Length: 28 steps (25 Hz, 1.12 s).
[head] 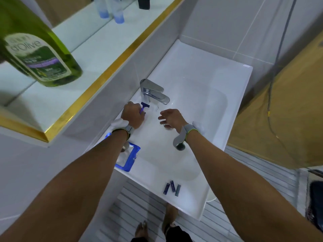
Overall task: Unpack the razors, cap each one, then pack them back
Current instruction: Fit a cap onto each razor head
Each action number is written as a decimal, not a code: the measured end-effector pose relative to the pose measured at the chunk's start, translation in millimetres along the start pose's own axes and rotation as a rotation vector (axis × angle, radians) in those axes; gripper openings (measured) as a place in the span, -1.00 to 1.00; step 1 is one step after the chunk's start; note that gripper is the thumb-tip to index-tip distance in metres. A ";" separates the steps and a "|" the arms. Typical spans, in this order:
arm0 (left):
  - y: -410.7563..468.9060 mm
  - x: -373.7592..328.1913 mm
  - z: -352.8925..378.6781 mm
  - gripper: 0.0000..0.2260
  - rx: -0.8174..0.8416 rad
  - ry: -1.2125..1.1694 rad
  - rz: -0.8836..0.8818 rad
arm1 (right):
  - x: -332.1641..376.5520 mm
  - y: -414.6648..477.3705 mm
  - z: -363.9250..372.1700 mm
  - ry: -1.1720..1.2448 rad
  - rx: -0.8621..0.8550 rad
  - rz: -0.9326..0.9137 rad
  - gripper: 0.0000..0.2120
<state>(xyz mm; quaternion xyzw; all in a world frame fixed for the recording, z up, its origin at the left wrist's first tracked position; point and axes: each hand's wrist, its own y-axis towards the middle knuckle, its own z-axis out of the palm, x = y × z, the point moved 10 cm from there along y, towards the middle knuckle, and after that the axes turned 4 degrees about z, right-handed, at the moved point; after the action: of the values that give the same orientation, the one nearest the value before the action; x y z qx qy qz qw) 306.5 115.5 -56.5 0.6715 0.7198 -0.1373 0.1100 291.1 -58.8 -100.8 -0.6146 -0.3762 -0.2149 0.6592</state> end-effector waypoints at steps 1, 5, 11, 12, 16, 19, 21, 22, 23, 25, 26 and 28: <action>-4.4 -7.0 -14.4 -0.84 -0.027 -0.062 0.022 | 7.5 -3.5 1.3 0.029 -0.002 0.000 -0.79; -25.1 -40.2 -33.5 -0.84 0.155 -0.315 0.146 | 17.2 -17.1 4.2 0.140 0.056 0.047 -0.62; -50.6 -57.4 -50.0 -0.89 0.237 -0.425 0.167 | 3.7 -56.4 0.8 0.214 0.159 0.032 -0.69; -57.7 -57.7 -55.0 -0.85 0.236 -0.460 0.163 | 2.2 -67.0 2.0 0.242 0.156 0.017 -0.72; -74.3 -66.4 -71.6 -0.82 0.219 -0.496 0.223 | 8.0 -98.2 8.9 0.331 0.177 -0.044 -0.75; -86.0 -70.0 -80.7 -0.86 0.240 -0.483 0.257 | 4.0 -118.5 13.4 0.332 0.198 -0.072 -0.79; -95.1 -71.9 -85.0 -0.89 0.251 -0.451 0.253 | 0.8 -130.6 19.7 0.315 0.223 -0.089 -0.83; -99.2 -73.8 -87.3 -0.89 0.256 -0.445 0.248 | 0.0 -136.0 23.1 0.318 0.226 -0.101 -0.85; -103.6 -77.2 -90.3 -0.90 0.255 -0.437 0.249 | 0.1 -141.1 25.4 0.331 0.219 -0.124 -0.85; -107.9 -85.0 -97.0 -0.89 0.229 -0.420 0.256 | 4.3 -147.8 25.2 0.348 0.173 -0.192 -0.84; -108.5 -88.2 -99.3 -0.89 0.212 -0.417 0.256 | 6.6 -150.2 22.3 0.353 0.138 -0.227 -0.84; -109.0 -94.8 -101.5 -0.88 0.189 -0.422 0.251 | 9.2 -153.7 13.5 0.364 0.076 -0.274 -0.84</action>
<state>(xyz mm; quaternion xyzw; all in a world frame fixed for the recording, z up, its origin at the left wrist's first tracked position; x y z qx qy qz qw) 207.5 55.2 76.7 0.7192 0.5762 -0.3263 0.2104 179.2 -67.3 5.4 -0.4836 -0.3389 -0.3955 0.7034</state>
